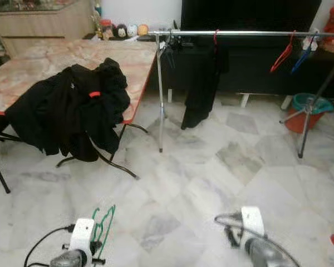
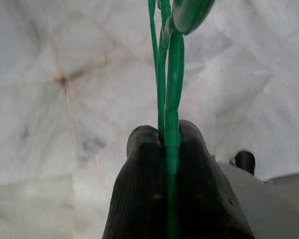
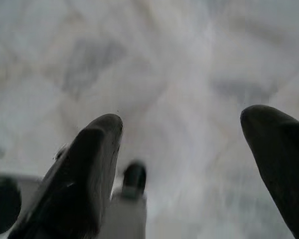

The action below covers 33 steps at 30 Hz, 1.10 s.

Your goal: Hang hanger

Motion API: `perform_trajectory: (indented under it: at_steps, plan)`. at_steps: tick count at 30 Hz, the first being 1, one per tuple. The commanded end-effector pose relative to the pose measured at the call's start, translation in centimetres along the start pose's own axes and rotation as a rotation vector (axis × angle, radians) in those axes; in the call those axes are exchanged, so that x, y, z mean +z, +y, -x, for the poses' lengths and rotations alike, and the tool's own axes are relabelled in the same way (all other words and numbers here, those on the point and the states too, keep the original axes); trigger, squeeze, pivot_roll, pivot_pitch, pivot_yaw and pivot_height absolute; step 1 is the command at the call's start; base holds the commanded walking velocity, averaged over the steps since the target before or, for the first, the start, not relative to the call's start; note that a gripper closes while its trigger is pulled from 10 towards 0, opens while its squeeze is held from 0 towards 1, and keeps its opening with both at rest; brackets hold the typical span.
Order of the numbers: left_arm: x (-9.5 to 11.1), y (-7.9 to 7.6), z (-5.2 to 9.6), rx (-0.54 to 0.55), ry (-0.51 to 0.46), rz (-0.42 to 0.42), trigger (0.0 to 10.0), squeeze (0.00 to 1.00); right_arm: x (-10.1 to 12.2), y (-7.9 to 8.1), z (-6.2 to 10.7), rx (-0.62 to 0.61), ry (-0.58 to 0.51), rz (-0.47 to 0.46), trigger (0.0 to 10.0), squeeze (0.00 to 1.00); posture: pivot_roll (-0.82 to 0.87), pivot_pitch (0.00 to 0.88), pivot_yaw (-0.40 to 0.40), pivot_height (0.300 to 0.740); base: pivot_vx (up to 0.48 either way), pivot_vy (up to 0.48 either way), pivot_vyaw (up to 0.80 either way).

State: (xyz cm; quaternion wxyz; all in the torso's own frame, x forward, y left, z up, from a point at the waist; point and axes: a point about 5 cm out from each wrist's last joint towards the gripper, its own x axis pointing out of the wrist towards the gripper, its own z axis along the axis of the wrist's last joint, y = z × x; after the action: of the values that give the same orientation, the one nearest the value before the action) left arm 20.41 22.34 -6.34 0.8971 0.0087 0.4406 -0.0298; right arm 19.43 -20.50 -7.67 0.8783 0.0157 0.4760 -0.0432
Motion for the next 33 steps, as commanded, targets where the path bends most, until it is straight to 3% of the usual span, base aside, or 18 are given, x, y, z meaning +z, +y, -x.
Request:
perform_trajectory:
  at_steps: [1,4,10,12,20,23,33]
  plan:
    - [-0.6,0.1,0.0,0.023,0.011,0.038,10.0,0.00,-0.5,-0.4,0.1,-0.036,0.000,-0.071,10.0,0.00,0.10,0.000,0.008,0.732,0.000,0.000,0.00]
    - [-1.8,0.3,0.2,0.050,0.042,0.097,10.0,0.00,-2.2,-0.5,0.3,-0.053,0.029,-0.152,10.0,0.00,0.09,0.000,0.010,0.732,0.000,0.000,0.00]
    - [-3.1,0.8,0.6,0.042,0.071,0.087,10.0,0.00,-3.3,-0.5,0.5,-0.043,0.045,-0.128,10.0,0.00,0.07,0.000,0.019,0.732,0.000,0.000,0.00]
    - [-4.5,1.4,1.1,0.078,0.103,0.101,10.0,0.00,-3.9,-0.8,0.6,-0.048,0.061,-0.123,10.0,0.00,0.06,0.000,0.016,0.732,0.000,0.000,0.00]
    - [-6.4,1.1,1.6,0.085,0.157,0.081,10.0,0.00,-4.9,-1.5,0.9,-0.075,0.082,-0.133,10.0,0.00,0.02,0.000,0.048,0.732,0.190,0.000,0.00]
    - [-6.7,1.3,1.7,0.090,0.175,0.068,10.0,0.00,-4.7,-0.5,0.7,-0.064,0.080,-0.130,10.0,0.00,0.05,0.000,0.031,0.732,0.291,0.000,0.00]
    - [-6.5,2.2,1.9,0.105,0.169,0.087,10.0,0.00,-4.7,-0.8,0.7,-0.066,0.092,-0.085,10.0,0.00,0.08,0.000,0.003,0.732,0.305,0.000,0.00]
